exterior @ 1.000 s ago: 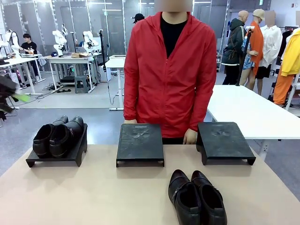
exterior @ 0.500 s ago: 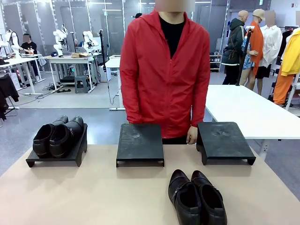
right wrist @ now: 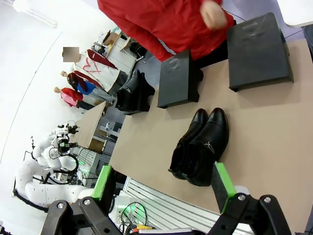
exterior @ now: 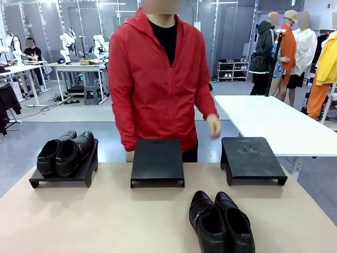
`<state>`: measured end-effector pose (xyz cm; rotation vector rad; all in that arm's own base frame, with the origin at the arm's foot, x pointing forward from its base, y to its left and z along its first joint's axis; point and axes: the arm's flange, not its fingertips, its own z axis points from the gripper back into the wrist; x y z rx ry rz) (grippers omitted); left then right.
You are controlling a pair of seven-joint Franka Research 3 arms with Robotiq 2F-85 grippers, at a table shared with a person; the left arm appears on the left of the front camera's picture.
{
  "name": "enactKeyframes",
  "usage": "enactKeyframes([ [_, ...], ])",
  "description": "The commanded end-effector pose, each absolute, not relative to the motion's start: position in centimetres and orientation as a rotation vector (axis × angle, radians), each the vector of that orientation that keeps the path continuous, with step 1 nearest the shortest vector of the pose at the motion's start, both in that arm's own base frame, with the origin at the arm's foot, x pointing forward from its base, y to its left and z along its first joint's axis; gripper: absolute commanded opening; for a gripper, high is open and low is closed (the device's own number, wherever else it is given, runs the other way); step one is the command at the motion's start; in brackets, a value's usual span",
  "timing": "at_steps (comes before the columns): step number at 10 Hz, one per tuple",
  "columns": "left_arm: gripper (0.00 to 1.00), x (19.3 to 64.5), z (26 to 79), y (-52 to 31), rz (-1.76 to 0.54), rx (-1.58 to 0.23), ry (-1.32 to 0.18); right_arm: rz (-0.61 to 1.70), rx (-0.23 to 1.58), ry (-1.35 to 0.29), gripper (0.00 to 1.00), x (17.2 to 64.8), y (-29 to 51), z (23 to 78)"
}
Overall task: Place the shoes on the stand as instructed by the person.
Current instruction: Pick up another pair of Shoes and place it on the Shoes Stand indicated by the person.
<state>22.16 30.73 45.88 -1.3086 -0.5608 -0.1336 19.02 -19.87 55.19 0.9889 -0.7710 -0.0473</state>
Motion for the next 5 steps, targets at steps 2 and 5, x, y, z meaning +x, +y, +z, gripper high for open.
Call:
enactKeyframes([
  [2, 1.0, 22.2, 45.9, 30.7, -0.134, -1.309, -0.561, -0.03, 0.988, -0.789, 1.0, 18.9, -19.9, 55.3],
  [5, 1.0, 22.2, 45.9, 30.7, -0.134, -1.309, -0.561, -0.03, 0.988, -0.789, 1.0, 18.9, -19.9, 55.3],
])
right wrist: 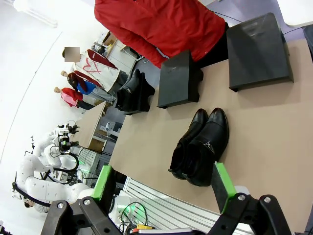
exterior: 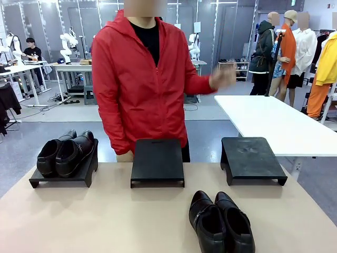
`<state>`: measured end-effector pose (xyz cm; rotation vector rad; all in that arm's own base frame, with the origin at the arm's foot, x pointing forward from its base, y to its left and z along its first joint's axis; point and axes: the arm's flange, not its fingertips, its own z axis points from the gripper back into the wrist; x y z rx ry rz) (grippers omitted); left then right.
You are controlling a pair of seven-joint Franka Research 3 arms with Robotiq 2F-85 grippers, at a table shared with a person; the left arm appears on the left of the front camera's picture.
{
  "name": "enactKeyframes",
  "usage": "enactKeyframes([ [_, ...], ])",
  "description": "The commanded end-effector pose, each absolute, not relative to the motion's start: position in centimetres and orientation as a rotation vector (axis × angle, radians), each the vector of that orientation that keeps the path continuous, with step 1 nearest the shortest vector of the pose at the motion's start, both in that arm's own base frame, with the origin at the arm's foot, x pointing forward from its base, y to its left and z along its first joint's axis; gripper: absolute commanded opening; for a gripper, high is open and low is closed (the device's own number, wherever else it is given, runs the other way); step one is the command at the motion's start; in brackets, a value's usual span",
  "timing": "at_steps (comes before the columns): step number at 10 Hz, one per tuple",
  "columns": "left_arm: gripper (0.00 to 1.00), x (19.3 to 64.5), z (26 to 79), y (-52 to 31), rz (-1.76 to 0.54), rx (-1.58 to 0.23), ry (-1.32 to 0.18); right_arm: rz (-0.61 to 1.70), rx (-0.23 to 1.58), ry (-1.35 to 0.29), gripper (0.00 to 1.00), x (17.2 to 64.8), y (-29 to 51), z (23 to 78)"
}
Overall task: Place the shoes on the stand as instructed by the person.
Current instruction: Pick up another pair of Shoes and place it on the Shoes Stand indicated by the person.
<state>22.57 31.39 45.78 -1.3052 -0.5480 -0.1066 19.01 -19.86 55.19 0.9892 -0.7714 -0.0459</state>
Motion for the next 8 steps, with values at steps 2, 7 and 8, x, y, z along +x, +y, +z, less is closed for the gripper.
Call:
enactKeyframes([
  [2, 1.0, 22.16, 45.88, 30.73, -0.134, -1.309, -0.561, -0.03, 0.988, -0.789, 1.0, 18.94, -19.91, 55.28],
  [7, 1.0, 22.16, 45.88, 30.73, -0.134, -1.309, -0.561, -0.03, 0.988, -0.789, 1.0, 18.94, -19.91, 55.28],
  [8, 1.0, 22.16, 45.88, 30.73, -0.134, -1.309, -0.561, -0.03, 0.988, -0.789, 1.0, 18.94, -19.91, 55.28],
])
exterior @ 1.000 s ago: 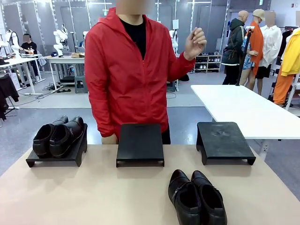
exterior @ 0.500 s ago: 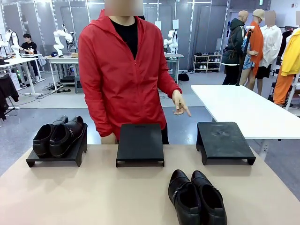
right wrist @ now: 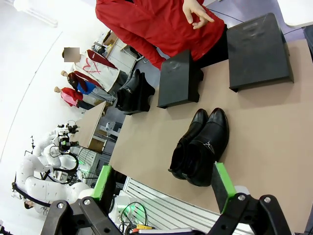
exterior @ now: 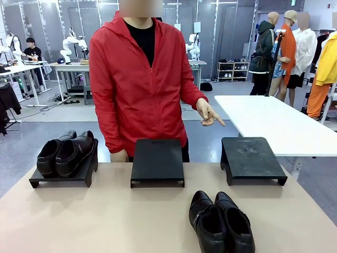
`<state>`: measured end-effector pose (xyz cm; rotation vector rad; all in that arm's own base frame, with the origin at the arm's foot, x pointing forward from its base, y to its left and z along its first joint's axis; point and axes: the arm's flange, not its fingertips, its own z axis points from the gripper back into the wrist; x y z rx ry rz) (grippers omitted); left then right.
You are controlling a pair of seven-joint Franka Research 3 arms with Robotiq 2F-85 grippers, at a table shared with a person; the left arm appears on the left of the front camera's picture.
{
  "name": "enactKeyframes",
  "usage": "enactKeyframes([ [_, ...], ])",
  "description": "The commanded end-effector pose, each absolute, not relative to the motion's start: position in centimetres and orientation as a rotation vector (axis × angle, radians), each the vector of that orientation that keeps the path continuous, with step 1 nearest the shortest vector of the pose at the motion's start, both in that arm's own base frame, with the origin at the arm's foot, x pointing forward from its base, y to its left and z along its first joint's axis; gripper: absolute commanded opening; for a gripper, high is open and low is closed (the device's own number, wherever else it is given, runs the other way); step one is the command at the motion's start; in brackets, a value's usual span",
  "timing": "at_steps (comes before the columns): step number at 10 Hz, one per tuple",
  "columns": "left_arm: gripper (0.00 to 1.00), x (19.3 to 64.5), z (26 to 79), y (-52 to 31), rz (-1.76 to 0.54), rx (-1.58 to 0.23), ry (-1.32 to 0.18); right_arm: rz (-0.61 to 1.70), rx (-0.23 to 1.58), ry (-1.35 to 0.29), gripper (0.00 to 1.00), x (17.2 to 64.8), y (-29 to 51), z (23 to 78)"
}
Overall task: Place the shoes on the stand as instructed by the person.
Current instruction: Pick up another pair of Shoes and place it on the Shoes Stand indicated by the person.
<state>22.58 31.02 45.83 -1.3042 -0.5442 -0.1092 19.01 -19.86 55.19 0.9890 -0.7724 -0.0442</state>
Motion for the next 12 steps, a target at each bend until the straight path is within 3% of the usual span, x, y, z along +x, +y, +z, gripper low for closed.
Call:
enactKeyframes([
  [1, 1.0, 22.2, 45.9, 30.7, -0.134, -1.309, -0.561, -0.044, 0.989, -0.772, 1.0, 19.0, -19.9, 55.2],
  [3, 1.0, 22.2, 45.9, 30.7, -0.134, -1.309, -0.561, -0.04, 0.818, -0.627, 1.0, 19.5, -16.0, 59.9],
  [5, 1.0, 22.2, 45.9, 30.7, -0.134, -1.309, -0.561, 0.031, 0.609, -0.437, 1.0, 22.4, -9.1, 64.3],
  [7, 1.0, 22.2, 45.9, 30.7, -0.134, -1.309, -0.561, 0.053, 0.512, -0.269, 1.0, 25.8, -3.6, 66.2],
  [10, 1.0, 22.2, 45.9, 30.7, -0.134, -1.309, -0.561, 0.096, 0.335, -0.069, 1.0, 31.1, 4.5, 62.7],
  [12, 1.0, 22.2, 45.9, 30.7, -0.134, -1.309, -0.561, 0.028, 0.228, -0.039, 1.0, 33.2, 8.4, 58.6],
])
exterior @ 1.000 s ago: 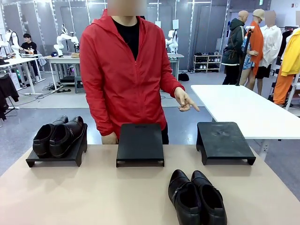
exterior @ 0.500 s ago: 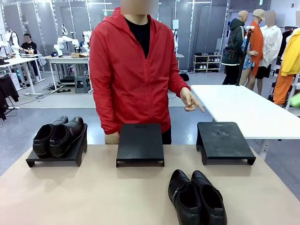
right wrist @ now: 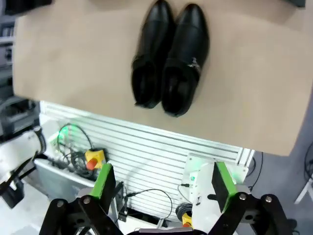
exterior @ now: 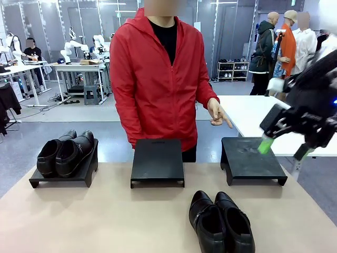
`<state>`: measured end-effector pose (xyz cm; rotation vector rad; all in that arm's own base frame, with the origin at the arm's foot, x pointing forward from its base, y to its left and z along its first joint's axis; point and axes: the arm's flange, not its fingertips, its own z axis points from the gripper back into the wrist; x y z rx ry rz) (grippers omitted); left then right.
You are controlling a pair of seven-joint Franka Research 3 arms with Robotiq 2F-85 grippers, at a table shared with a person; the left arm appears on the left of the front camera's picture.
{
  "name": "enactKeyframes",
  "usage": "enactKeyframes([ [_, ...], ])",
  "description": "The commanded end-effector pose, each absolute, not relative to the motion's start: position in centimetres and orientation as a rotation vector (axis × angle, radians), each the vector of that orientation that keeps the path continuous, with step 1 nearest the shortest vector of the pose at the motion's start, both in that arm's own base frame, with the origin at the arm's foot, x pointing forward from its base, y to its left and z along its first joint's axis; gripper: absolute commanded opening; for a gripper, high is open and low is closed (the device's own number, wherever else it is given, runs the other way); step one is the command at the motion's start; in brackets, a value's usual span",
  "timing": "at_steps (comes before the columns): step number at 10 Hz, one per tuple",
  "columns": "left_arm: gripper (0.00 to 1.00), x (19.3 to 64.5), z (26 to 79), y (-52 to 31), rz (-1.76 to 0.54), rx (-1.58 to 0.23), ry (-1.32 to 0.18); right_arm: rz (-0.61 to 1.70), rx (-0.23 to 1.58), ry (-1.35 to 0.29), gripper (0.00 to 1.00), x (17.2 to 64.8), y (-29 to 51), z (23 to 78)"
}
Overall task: Place the shoes on the stand as instructed by the person.
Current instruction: Pick up another pair of Shoes and place it on the Shoes Stand indicated by the person.
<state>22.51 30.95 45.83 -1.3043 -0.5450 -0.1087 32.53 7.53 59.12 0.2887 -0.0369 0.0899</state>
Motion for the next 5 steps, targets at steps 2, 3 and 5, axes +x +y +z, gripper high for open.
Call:
enactKeyframes([
  [2, 1.0, 22.2, 45.9, 30.7, -0.134, -1.309, -0.561, -0.04, 0.107, -0.124, 1.0, 34.5, 10.8, 54.3],
  [3, 1.0, 22.2, 45.9, 30.7, -0.134, -1.309, -0.561, -0.055, 0.095, -0.16, 1.0, 35.0, 11.8, 52.0],
  [5, 1.0, 22.2, 45.9, 30.7, -0.134, -1.309, -0.561, -0.055, 0.101, -0.175, 1.0, 35.2, 13.7, 47.6],
])
